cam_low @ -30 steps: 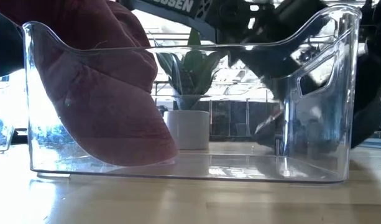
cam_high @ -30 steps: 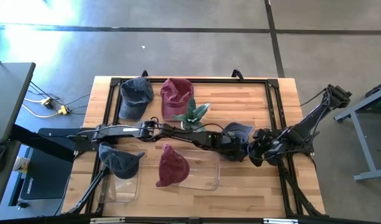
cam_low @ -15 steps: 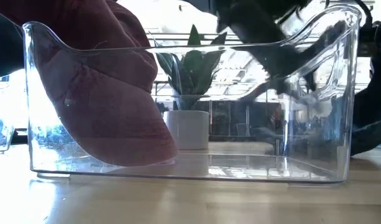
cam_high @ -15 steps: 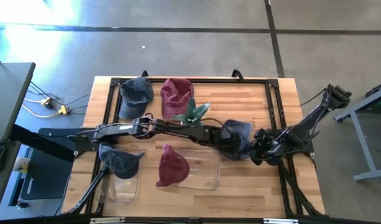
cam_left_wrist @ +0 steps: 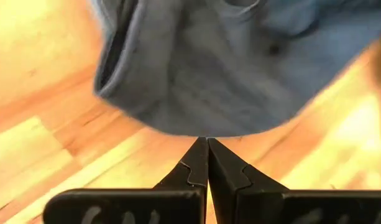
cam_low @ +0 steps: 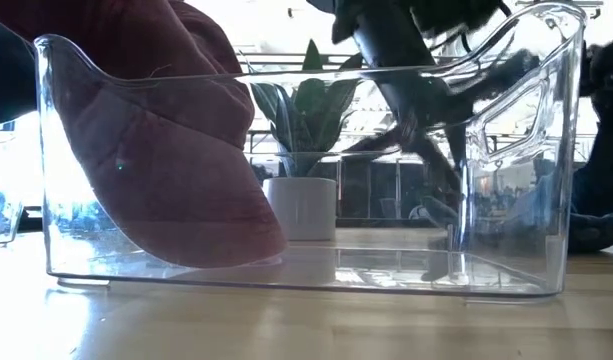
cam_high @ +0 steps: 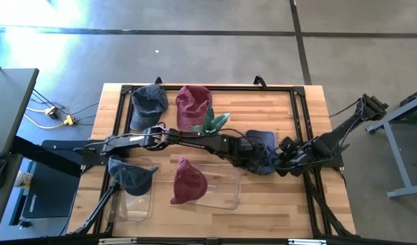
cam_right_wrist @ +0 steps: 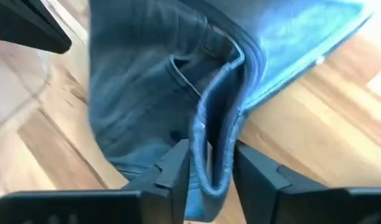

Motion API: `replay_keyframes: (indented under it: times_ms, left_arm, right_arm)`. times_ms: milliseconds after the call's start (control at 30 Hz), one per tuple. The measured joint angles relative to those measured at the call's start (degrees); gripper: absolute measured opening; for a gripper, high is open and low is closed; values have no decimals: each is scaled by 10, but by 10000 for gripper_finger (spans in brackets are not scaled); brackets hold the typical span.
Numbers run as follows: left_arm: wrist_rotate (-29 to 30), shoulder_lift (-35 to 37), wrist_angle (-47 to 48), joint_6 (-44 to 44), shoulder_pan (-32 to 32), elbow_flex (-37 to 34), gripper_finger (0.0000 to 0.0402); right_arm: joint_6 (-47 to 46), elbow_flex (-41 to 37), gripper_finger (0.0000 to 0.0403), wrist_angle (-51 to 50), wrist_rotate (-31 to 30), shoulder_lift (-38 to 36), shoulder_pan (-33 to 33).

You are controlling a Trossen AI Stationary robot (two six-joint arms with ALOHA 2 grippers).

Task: Pick & Place hat
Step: Put the right blue cap into the left transparent bin

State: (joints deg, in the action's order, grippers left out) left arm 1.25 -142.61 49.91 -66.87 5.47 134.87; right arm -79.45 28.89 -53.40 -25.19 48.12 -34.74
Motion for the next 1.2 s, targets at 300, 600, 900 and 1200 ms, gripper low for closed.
replay_keyframes:
  times_ms: [300, 600, 900, 1200]
  left_arm:
    - [-59, 49, -67, -9, -32, 3, 0]
    - [-171, 44, -84, 44, -59, 1, 95]
    - [-125, 44, 8, 43, -58, 1, 218]
    - [-54, 25, 38, 36, -55, -1, 225]
  right_arm:
    - [37, 73, 125, -72, 16, -3, 0]
    - [105, 81, 184, 25, 72, -3, 5]
    - [240, 102, 230, 114, 113, -3, 5]
    - [247, 105, 213, 115, 90, -2, 5]
